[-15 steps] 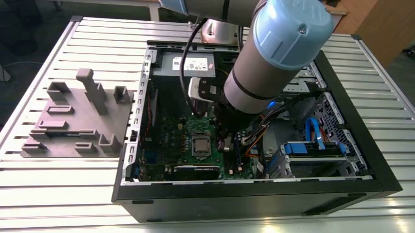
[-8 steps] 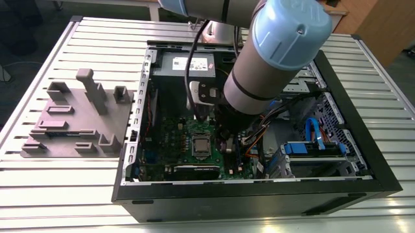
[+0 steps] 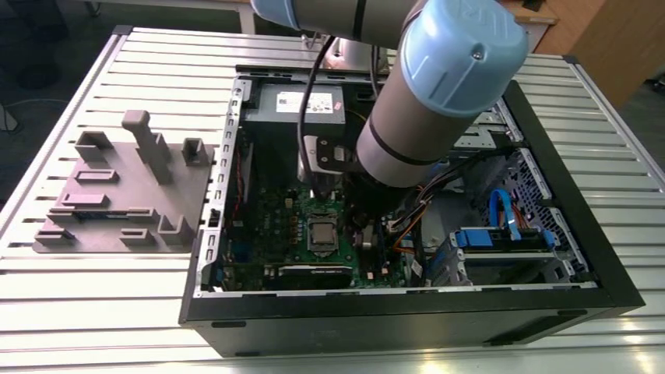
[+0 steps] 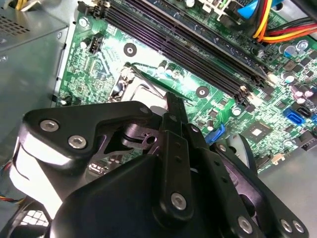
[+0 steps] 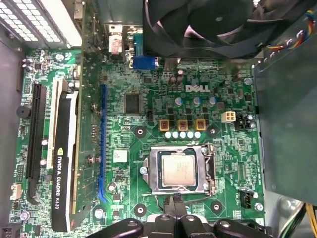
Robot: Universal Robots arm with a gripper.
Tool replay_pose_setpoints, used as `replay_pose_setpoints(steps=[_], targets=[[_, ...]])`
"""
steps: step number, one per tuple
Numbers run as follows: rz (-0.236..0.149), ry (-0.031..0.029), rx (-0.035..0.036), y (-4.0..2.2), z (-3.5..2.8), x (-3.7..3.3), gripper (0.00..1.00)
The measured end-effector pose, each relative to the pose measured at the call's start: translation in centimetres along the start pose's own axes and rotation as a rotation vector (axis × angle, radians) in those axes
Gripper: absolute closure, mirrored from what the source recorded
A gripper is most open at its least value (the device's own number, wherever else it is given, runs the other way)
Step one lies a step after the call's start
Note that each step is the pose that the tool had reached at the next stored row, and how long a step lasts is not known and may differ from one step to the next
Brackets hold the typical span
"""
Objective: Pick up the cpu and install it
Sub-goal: 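Install the first cpu locking lever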
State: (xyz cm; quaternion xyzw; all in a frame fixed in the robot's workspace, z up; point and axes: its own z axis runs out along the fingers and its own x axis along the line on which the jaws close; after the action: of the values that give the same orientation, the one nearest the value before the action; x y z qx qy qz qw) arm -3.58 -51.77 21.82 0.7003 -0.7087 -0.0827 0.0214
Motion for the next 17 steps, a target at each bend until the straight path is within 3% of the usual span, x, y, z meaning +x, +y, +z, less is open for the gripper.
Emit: replay_pose_setpoints(steps=[8,17], targets=[[-0.021,0.0065,-0.0012,-0.12,0.92,0.17,0.89],[-0.054,0.0142,-0.004,-0.1,1.09,0.6,0.89]])
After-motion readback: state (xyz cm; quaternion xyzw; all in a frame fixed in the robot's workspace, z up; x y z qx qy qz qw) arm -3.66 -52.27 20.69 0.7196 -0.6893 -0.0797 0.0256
